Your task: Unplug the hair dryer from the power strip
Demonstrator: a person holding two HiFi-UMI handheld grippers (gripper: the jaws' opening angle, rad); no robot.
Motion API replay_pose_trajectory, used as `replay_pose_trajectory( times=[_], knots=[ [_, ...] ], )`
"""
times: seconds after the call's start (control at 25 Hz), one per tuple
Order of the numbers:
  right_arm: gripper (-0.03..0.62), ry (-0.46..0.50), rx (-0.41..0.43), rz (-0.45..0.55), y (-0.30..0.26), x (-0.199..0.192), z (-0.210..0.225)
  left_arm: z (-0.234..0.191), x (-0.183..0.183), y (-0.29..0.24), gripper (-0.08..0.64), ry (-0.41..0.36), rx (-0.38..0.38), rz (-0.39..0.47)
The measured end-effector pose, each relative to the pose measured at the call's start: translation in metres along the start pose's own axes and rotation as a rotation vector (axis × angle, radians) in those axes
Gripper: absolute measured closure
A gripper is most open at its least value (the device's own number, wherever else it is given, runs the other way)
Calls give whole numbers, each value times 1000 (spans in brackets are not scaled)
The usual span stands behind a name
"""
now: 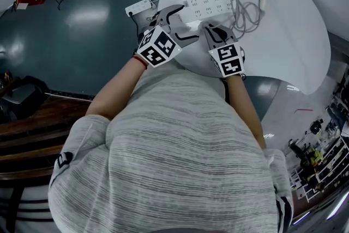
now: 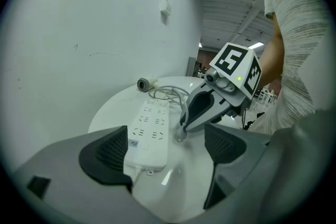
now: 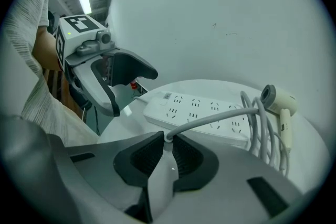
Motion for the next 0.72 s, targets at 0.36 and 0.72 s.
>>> replay_pose_trajectory(
  times=[0.36, 0.72],
  knots=[
    [532, -22, 6, -54, -2, -2, -3, 6, 6, 6, 141, 3, -11, 31],
    [465, -171, -11, -112, 14, -5, 5, 12, 12, 13, 357, -10, -11, 43]
  ],
)
Point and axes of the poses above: the fingertips, and each gripper's own axes: y backward along the fingers, z to its right, x out of its top, the point moved 7 cm from there along y, backward along the fingers, and after that the axes turned 12 degrees about -x, right-handed, at the moved point
